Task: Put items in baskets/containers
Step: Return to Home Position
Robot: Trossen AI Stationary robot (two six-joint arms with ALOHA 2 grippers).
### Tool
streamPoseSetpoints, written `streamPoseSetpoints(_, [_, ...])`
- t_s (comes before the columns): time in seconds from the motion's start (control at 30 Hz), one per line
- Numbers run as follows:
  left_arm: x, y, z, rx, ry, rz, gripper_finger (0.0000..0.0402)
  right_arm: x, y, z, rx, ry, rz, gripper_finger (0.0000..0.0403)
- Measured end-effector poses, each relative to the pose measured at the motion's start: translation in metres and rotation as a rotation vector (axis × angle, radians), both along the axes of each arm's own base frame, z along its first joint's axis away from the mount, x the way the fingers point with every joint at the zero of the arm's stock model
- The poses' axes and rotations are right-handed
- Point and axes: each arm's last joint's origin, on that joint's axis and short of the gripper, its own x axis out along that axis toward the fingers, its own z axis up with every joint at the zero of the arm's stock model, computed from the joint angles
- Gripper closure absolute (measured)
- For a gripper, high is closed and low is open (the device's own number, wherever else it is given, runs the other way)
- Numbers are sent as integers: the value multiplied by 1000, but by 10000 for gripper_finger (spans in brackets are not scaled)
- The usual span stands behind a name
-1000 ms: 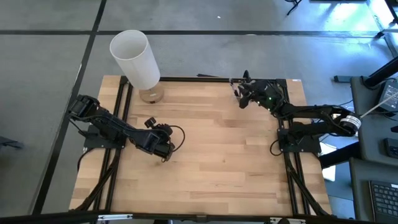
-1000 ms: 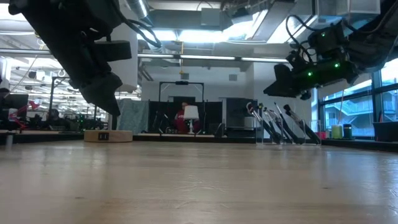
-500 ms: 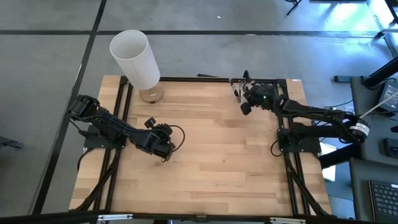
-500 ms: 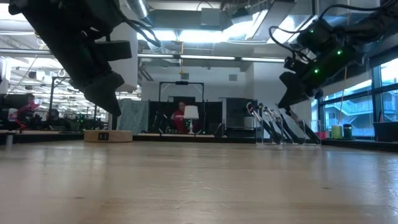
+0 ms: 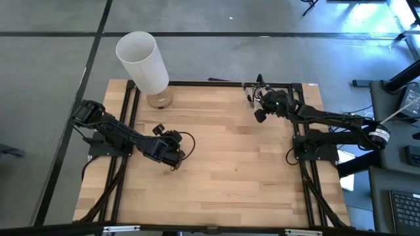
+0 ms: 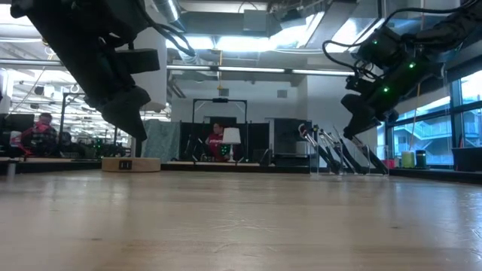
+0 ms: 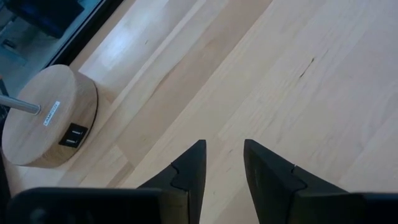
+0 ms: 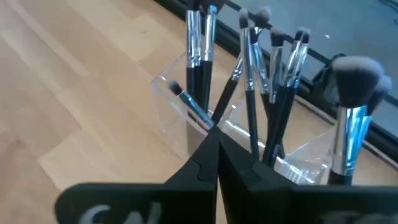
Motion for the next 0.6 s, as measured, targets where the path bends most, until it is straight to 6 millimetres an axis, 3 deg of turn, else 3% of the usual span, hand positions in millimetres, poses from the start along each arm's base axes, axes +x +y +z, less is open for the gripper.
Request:
streamPoseSetpoints(0.3, [0, 0, 0, 10, -3, 1, 301, 1, 1, 0, 22, -8, 61, 394])
streamPoseSetpoints(0.6, [0, 1, 1, 39, -9, -1, 302, 2, -21, 0, -89, -7, 63, 394])
